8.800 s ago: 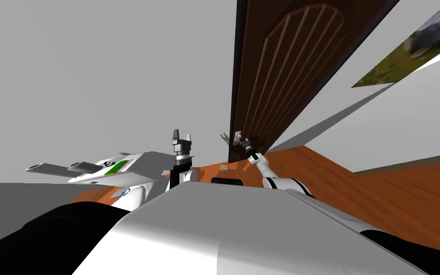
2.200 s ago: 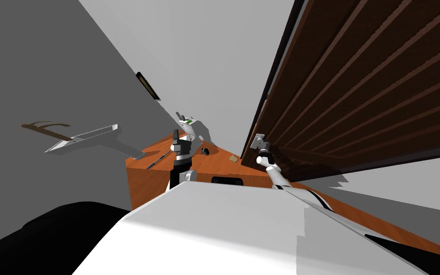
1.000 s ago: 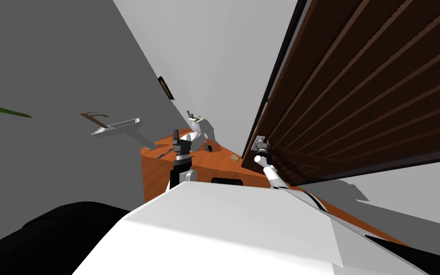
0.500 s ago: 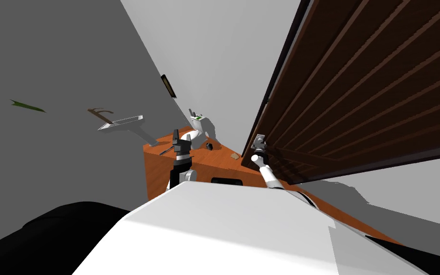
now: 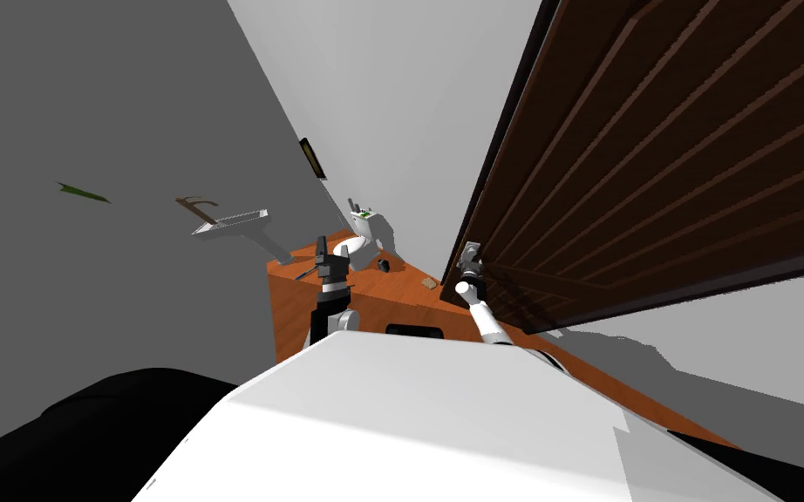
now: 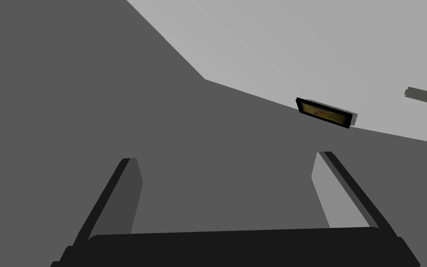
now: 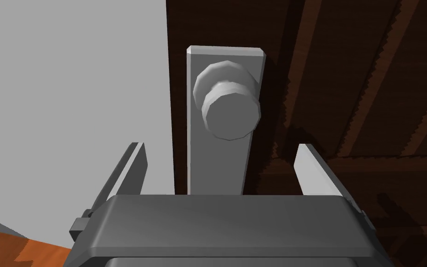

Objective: Pull the door open

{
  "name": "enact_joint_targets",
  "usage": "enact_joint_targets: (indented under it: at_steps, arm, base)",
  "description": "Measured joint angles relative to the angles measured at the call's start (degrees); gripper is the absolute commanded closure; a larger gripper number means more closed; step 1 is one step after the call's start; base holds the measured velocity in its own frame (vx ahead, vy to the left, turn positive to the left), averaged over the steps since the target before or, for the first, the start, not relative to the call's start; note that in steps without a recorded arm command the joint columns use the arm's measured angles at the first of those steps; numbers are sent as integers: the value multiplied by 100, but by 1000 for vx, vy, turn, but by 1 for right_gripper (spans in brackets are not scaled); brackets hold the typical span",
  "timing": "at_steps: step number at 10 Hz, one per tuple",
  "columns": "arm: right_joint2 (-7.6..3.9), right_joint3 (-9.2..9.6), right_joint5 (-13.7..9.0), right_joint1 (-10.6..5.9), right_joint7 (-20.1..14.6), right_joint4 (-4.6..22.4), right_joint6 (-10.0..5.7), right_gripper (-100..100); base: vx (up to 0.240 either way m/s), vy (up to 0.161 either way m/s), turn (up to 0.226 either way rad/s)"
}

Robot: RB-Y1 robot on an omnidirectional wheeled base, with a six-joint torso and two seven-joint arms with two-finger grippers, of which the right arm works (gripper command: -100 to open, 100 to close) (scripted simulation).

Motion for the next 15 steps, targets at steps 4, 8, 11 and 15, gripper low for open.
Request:
enact_joint_targets:
  at_steps: [4, 8, 11, 15]
  arm:
    - [-269, -28, -72, 135, -233, 1, -7, -100]
    - [-695, -108, -183, 266, -550, 10, 37, -100]
    - [-708, -115, -184, 268, -550, 10, 39, 100]
    - [-703, -111, -183, 273, -548, 18, 48, 100]
  base:
    - [111, -3, 107]
    - [115, -16, 75]
    - [-14, -2, -4]
    - [-35, -5, 34]
